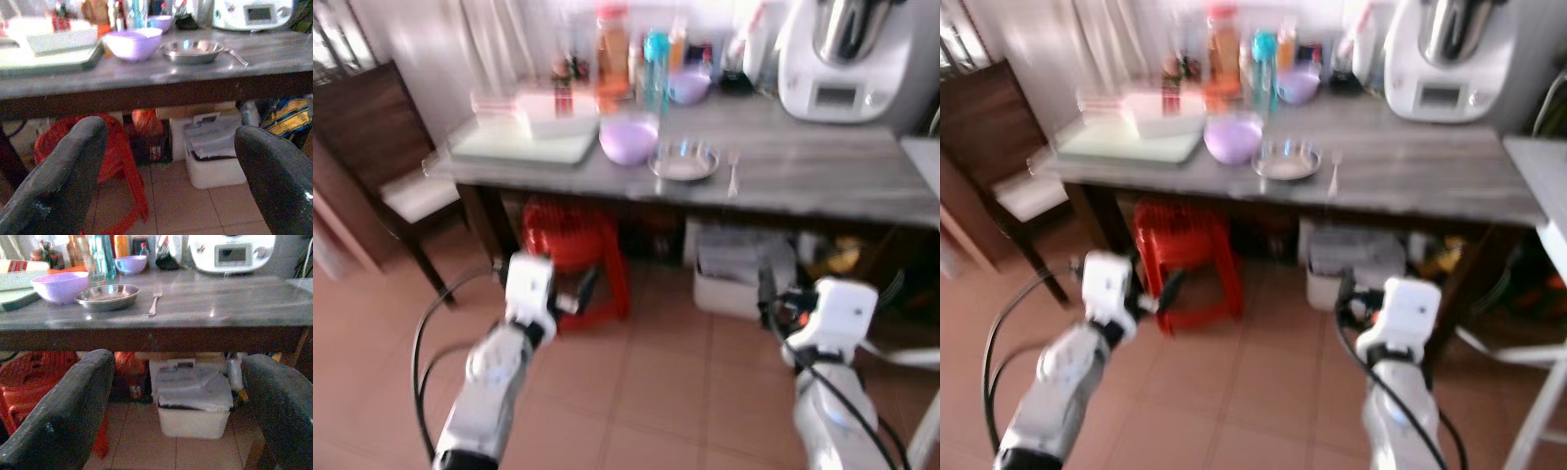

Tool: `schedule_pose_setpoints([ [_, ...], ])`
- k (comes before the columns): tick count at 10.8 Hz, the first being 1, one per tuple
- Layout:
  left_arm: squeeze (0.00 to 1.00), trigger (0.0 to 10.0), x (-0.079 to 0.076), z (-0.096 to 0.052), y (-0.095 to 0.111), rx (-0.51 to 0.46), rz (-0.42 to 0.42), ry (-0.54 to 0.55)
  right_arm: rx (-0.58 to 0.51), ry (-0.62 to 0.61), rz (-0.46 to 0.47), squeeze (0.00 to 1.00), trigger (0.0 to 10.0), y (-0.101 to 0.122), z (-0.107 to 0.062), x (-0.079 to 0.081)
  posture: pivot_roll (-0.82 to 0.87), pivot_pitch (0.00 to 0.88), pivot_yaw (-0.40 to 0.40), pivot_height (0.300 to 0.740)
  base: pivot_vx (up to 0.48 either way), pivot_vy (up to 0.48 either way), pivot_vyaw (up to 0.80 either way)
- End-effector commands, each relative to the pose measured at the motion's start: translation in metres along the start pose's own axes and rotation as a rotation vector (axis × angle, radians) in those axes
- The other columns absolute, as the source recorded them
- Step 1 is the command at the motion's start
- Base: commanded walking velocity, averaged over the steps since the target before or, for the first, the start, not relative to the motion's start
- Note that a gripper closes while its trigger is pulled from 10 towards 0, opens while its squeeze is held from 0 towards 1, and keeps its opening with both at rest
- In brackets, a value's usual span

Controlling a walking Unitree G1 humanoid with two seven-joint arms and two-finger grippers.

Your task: Setting the table

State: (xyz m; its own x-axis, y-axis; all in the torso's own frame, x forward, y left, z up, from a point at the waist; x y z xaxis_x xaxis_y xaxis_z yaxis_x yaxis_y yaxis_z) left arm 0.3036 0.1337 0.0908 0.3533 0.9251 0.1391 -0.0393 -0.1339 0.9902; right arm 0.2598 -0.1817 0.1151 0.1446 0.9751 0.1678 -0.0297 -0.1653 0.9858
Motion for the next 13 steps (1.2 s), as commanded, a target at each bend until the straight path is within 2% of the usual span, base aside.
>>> schedule_pose_setpoints([
  [1, 0.0, 10.0, 0.003, 0.0, 0.001, -0.004, 0.0, -0.002, -0.018, 0.011, -0.001, 0.0, 10.0, 0.004, 0.002, 0.004, 0.0, 0.0, 0.044, 0.74, 0.0, 0.0, 0.0],
  [3, 0.0, 10.0, -0.002, 0.003, 0.001, -0.003, -0.012, -0.014, -0.02, 0.013, -0.003, 0.0, 10.0, 0.005, 0.003, 0.004, 0.0, 0.0, 0.043, 0.74, 0.0, 0.0, -0.41],
  [6, 0.0, 10.0, -0.003, 0.001, 0.0, 0.001, -0.031, -0.011, -0.041, 0.005, -0.001, 0.0, 10.0, 0.009, 0.0, 0.001, -0.01, 0.0, 0.041, 0.74, 0.0, -0.304, 0.0],
  [8, 0.0, 10.0, 0.006, -0.013, -0.009, 0.029, -0.023, 0.014, -0.055, -0.002, -0.018, 0.0, 10.0, 0.011, -0.007, -0.004, -0.01, 0.0, 0.039, 0.74, 0.0, -0.304, 0.0],
  [9, 0.0, 10.0, 0.01, -0.022, -0.014, 0.054, -0.02, 0.029, -0.045, -0.003, -0.056, 0.0, 10.0, 0.007, -0.014, -0.008, 0.0, 0.0, 0.031, 0.74, 0.0, -0.304, 0.0],
  [11, 0.0, 10.0, 0.009, -0.023, -0.012, 0.047, -0.037, 0.044, -0.025, -0.027, -0.043, 0.0, 10.0, 0.001, -0.021, -0.011, 0.0, 0.0, 0.032, 0.74, 0.0, -0.309, 0.0],
  [13, 0.0, 10.0, 0.005, -0.016, -0.008, 0.039, -0.066, 0.036, -0.039, -0.021, -0.055, 0.0, 10.0, 0.005, -0.015, -0.012, -0.01, 0.0, 0.03, 0.74, 0.0, -0.332, -0.44],
])
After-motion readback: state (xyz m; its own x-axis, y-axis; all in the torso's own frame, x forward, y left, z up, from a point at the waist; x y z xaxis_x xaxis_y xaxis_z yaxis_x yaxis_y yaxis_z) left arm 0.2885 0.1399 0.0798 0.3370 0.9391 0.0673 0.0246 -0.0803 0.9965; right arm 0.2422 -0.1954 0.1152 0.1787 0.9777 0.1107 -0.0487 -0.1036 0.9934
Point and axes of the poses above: a point about 5 cm out from each wrist's last joint towards the gripper, its own z axis pointing out of the wrist towards the gripper, its own y axis along the axis of the wrist's last joint, x = y × z, the point moved 2 cm from there along z, pointing out of the wrist towards the gripper, and after that the axes turned 7 degrees about z, right-handed, at the moved point
